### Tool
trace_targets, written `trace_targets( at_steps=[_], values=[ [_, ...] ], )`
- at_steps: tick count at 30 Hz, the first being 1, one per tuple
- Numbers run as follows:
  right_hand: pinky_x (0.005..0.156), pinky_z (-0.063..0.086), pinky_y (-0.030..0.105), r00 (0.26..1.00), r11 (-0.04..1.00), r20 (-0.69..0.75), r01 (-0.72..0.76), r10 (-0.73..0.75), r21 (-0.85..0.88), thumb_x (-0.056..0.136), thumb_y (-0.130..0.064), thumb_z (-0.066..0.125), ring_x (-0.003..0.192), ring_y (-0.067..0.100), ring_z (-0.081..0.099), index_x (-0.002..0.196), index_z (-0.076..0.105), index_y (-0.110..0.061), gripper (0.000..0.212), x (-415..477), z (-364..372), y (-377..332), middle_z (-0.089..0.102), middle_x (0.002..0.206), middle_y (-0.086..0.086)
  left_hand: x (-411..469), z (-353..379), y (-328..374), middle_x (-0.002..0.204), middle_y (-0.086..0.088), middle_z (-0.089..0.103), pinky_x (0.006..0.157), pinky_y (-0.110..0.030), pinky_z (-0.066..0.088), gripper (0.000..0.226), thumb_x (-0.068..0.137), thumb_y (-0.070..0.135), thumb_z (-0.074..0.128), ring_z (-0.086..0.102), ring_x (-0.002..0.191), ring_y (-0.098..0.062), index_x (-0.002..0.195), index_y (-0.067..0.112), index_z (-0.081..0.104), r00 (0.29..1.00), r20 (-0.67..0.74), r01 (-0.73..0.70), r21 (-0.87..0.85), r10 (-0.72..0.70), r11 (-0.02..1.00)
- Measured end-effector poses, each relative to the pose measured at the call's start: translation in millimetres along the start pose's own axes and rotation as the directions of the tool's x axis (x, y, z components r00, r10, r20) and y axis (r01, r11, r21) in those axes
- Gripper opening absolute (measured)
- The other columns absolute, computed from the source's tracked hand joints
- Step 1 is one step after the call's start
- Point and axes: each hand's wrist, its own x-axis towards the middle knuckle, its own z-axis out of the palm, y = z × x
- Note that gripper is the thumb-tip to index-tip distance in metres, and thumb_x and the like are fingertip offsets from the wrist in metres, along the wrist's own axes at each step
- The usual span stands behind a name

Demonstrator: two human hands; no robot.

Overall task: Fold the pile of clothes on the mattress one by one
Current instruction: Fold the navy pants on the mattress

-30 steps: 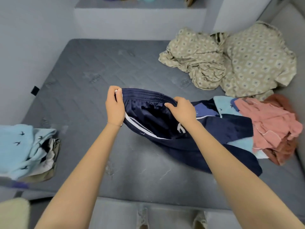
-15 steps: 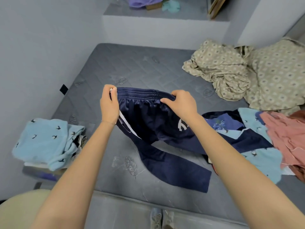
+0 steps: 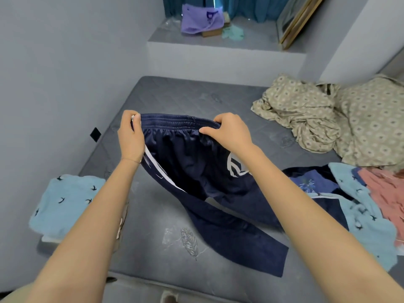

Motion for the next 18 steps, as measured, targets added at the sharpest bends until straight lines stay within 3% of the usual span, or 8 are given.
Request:
trace_targets(
  at_steps=[3,10,15,18],
  values=[
    [0.050,0.019,0.031,0.999,0.999,-0.035,-0.038,0.038,0.016,0.082,-0.048,0.070,0.054,0.020,0.029,0.063,0.039,-0.012,0.051,13,16,-23,0.030,0.053,0.001,30,-14,-13,0.071,0.012,0.039,0.062,-0.011,0.032,0.016,0.102,0.013,0.037,0.039,0.062,0.005,0.088,0.010,0.044,0.998,0.042,-0.037,-0.035,0.038,0.999],
    [0.048,0.015,0.031,0.983,0.995,-0.156,-0.097,0.100,0.022,0.083,-0.044,0.070,0.049,0.017,0.021,0.057,0.024,-0.017,0.060,27,42,-100,0.023,0.051,-0.002,99,-63,-42,0.074,0.012,0.041,0.066,-0.013,0.033,0.016,0.102,0.015,0.037,0.039,0.065,0.004,0.088,0.011,0.045,0.981,0.159,-0.092,-0.094,0.107,0.991],
    [0.047,0.017,0.031,0.937,0.993,-0.329,-0.113,0.116,0.028,0.082,-0.044,0.070,0.048,0.017,0.025,0.055,0.027,-0.016,0.058,27,29,-130,0.025,0.050,-0.001,130,-75,-26,0.078,0.012,0.042,0.072,-0.011,0.036,0.021,0.100,0.012,0.038,0.040,0.070,0.006,0.081,0.019,0.044,0.971,0.213,-0.057,-0.235,0.108,0.970],
    [0.050,0.017,0.033,0.939,0.990,-0.329,-0.125,0.098,-0.064,0.080,-0.047,0.071,0.050,0.020,0.025,0.056,0.027,-0.015,0.059,31,12,-126,0.024,0.051,0.002,133,-73,-19,0.080,0.010,0.044,0.075,-0.014,0.037,0.022,0.100,0.015,0.044,0.041,0.073,0.003,0.080,0.024,0.044,0.952,0.283,-0.031,-0.289,0.116,0.957]
  ],
)
